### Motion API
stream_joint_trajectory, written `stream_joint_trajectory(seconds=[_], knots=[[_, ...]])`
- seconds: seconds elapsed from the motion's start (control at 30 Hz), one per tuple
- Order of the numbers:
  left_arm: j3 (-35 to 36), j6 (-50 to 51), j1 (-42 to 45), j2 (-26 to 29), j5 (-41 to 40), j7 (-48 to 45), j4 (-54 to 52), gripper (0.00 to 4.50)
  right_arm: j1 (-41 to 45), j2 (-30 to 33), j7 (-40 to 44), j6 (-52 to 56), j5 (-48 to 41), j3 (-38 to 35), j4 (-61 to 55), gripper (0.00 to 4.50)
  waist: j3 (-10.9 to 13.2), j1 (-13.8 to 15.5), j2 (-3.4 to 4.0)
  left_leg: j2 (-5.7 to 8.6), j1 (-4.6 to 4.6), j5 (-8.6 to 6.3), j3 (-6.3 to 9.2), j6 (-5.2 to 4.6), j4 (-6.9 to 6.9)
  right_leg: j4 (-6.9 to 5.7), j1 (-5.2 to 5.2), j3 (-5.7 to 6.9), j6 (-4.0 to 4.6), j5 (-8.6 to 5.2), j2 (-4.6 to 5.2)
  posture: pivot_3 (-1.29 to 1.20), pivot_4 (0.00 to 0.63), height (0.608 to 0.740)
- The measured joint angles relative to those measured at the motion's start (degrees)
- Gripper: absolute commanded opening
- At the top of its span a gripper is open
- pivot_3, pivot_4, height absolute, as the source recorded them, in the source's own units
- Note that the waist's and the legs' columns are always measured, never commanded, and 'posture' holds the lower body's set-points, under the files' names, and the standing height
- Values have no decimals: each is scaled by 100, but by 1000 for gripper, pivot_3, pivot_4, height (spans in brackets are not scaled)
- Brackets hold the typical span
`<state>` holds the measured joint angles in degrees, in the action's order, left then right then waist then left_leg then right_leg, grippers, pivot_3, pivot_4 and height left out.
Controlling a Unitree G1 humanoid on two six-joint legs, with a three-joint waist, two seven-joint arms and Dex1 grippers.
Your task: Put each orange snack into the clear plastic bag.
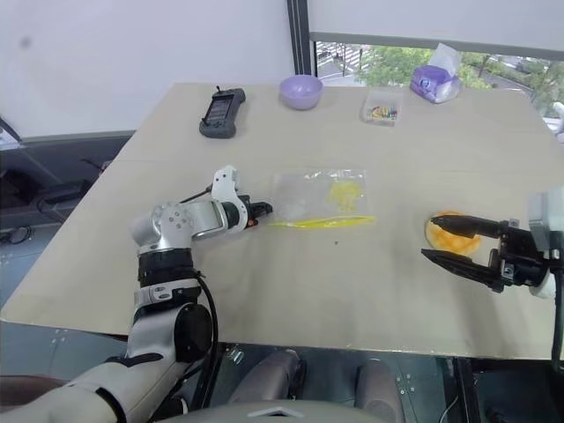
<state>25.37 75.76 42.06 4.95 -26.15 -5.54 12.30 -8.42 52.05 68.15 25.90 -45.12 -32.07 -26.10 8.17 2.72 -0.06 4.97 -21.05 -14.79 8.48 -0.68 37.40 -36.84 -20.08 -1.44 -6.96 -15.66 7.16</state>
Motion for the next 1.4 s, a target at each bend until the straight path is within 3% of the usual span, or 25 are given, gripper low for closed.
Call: stream_joint_trajectory(seconds=[0.2, 0.23, 0.3, 0.5, 0.53, 0.83, 1.27, 1.3, 1.33, 1.4], knots=[[139, 280, -206, -81, -572, -468, -275, 39, 22, 2, -10, 2, 20, 2, 2, 2637, 23, -17, -40, 5, -130, 32, 6, 0, 3, 1, -125, -1, 30, 19, 3, 0, 150, 740], [65, 313, -257, -55, -653, -603, -333, 269, 39, 11, -7, 3, 22, 3, 2, 2637, 30, -33, -51, 5, -166, 33, 6, 0, 5, -3, -161, -2, 32, 20, 2, 0, 150, 740], [-56, 325, -326, 19, -741, -763, -433, 812, 45, 14, -6, 3, 34, 3, 14, 2637, 39, -51, -63, 4, -175, 33, 7, 1, 4, -2, -172, -2, 34, 20, 2, 0, 150, 740], [-352, 349, -482, 352, -1078, -1294, -703, 3498, 69, 24, -8, 3, 69, 6, 17, 2637, 53, -69, -73, 2, -172, 32, 3, 1, 0, 0, -171, -4, 34, 20, 0, 0, 150, 740], [-343, 349, -481, 370, -1142, -1328, -706, 3715, 69, 24, -10, 3, 73, 6, 17, 2637, 54, -70, -74, 2, -172, 32, 4, 1, 0, -1, -171, -3, 35, 20, 0, 0, 150, 740], [-455, -426, 213, 772, -937, -1378, 683, 3715, 76, 21, -105, 2, 114, 17, 15, 2637, 56, -109, -77, 3, -162, 33, 4, 1, 1, -9, -166, -2, 38, 23, -8, 0, 150, 740], [-2512, -2675, 1244, 745, 705, -2028, 2438, 3715, 95, -45, -140, -31, 181, 55, 6, 2637, 37, -126, -58, 21, -140, 29, 4, -7, 3, -17, -148, 0, 35, 23, -4, 0, 150, 740], [-2759, -2841, 1329, 694, 941, -2016, 2547, 3204, 95, -48, -143, -34, 186, 55, 5, 2637, 33, -108, -58, 24, -135, 28, 2, -11, 3, -17, -145, 1, 35, 23, -3, 0, 150, 740], [-2905, -2950, 1402, 636, 1139, -1945, 2655, 3056, 97, -48, -147, -40, 187, 56, 4, 2637, 30, -92, -59, 25, -131, 24, 1, -17, 3, -17, -140, 1, 34, 23, -2, 0, 150, 740], [-3106, -3096, 1476, 568, 1479, -1795, 2799, 2108, 97, -57, -164, -43, 189, 58, 3, 2637, 22, -68, -45, 26, -106, 21, 1, -22, 2, -17, -115, -3, 32, 23, -1, 0, 150, 740]])
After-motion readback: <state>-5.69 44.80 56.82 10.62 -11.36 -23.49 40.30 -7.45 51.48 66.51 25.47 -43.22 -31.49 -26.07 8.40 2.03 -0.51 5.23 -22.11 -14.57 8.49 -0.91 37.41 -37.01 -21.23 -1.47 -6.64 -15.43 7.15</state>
